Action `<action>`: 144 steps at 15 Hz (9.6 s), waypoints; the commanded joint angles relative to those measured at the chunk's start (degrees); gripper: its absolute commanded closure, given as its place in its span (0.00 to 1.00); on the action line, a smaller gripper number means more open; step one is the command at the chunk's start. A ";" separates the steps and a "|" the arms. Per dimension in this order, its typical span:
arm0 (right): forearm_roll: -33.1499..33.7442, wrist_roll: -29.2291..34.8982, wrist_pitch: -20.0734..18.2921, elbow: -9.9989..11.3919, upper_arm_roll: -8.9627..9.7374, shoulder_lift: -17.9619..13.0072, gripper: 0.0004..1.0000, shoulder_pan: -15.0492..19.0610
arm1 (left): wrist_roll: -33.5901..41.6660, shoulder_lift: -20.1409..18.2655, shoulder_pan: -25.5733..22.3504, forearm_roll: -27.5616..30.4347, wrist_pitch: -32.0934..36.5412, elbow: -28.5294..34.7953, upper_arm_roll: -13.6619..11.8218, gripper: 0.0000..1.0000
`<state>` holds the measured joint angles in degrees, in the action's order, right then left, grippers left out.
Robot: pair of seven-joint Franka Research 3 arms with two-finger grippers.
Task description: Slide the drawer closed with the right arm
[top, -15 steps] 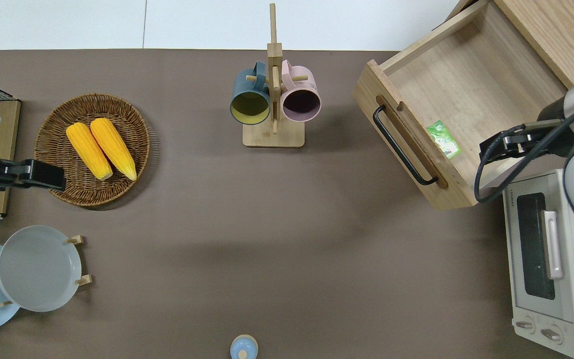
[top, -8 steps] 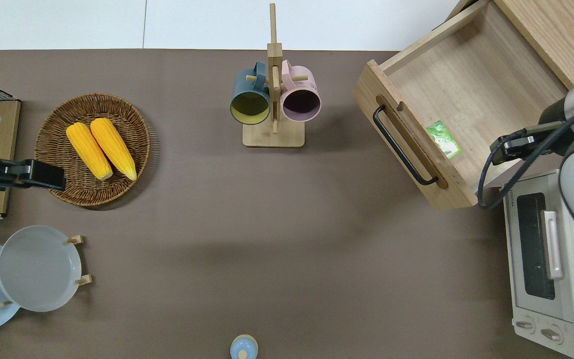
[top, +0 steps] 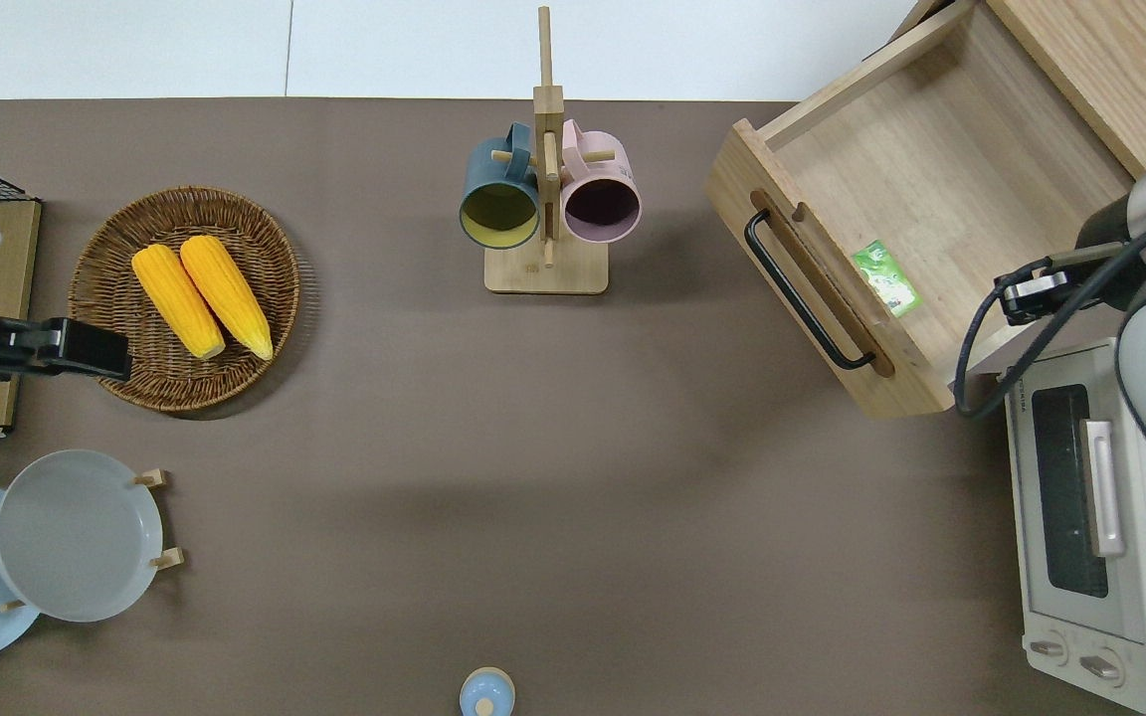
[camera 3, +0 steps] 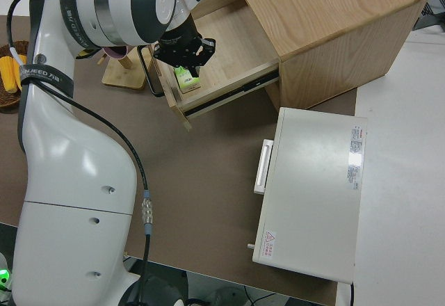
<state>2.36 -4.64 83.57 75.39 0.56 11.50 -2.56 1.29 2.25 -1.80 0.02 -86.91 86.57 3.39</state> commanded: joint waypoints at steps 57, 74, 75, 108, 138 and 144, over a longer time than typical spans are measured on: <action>-1.49 73.65 19.27 7.58 0.14 9.85 1.00 -14.50 | 0.56 0.65 -0.31 -0.98 1.13 -1.49 0.39 0.01; -1.39 64.76 20.67 1.25 0.93 13.72 1.00 -4.13 | 0.56 0.65 -0.31 -0.98 1.13 -1.40 0.39 0.01; -4.01 64.67 20.67 0.64 0.93 14.25 1.00 -3.34 | 0.56 0.65 -0.31 -0.98 1.13 -1.40 0.39 0.01; -5.00 38.75 24.36 -0.86 1.10 15.39 1.00 8.01 | 0.56 0.65 -0.31 -0.98 1.13 -1.49 0.39 0.01; -2.53 13.62 9.42 5.89 0.14 -0.06 1.00 -4.39 | 0.56 0.65 -0.31 -0.98 1.13 -1.49 0.39 0.01; -3.51 10.97 9.33 6.70 0.14 -0.87 0.31 -3.07 | 0.56 0.65 -0.31 -0.98 1.13 -1.40 0.39 0.01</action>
<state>-0.12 8.01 92.51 79.89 0.20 11.70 -6.30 1.29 2.25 -1.80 0.02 -86.91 86.57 3.39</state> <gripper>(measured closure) 0.965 0.004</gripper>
